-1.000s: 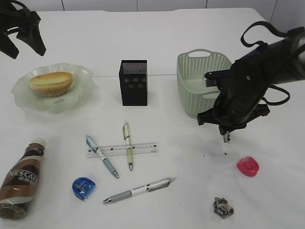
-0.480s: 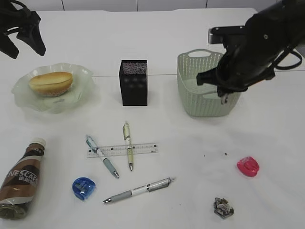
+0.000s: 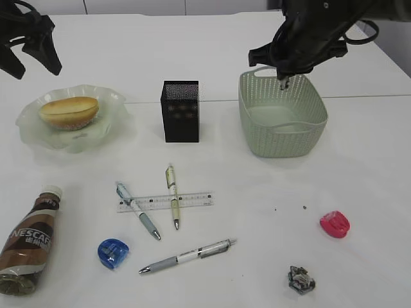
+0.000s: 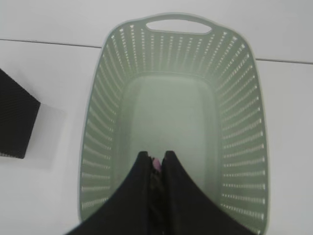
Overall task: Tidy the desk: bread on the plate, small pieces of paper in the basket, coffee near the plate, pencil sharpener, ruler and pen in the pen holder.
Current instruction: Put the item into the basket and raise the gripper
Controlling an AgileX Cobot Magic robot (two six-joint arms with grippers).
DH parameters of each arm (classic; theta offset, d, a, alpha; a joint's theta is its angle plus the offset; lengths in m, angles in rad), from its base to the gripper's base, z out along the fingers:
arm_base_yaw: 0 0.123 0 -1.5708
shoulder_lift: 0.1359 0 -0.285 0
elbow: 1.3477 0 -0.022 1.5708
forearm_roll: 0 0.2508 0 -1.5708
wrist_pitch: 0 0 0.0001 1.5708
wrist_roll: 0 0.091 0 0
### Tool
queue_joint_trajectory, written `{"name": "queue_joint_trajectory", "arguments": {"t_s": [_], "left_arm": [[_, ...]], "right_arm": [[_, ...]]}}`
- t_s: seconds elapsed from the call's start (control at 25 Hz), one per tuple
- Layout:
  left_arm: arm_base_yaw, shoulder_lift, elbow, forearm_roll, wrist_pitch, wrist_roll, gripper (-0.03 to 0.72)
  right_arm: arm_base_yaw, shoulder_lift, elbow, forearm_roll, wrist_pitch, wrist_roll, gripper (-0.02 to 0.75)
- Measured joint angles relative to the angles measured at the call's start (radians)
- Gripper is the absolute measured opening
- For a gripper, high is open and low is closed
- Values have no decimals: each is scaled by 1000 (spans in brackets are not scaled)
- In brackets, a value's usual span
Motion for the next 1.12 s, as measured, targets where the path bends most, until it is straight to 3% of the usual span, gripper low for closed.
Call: {"name": "queue_joint_trajectory", "arguments": {"t_s": [0.12, 0.2, 0.44, 0.52, 0.68, 0.8, 1.12], "left_arm": [[0, 0, 0, 0, 0, 0, 559], [0, 0, 0, 0, 0, 0, 559], [0, 0, 0, 2, 0, 0, 559], [0, 0, 0, 2, 0, 0, 559], [0, 0, 0, 2, 0, 0, 559], [0, 0, 0, 2, 0, 0, 559], [0, 0, 0, -6, 0, 0, 559]], "right_arm": [[-2, 63, -60, -3, 15, 0, 22], [-6, 89, -91, -3, 17, 0, 70], [-24, 105, -121, -3, 16, 2, 397], [-28, 105, -121, -5, 16, 2, 447], [-31, 105, -136, -3, 60, 4, 471], [-29, 105, -185, 24, 190, 0, 463], [-27, 92, -297, 128, 521, -81, 363]]}}
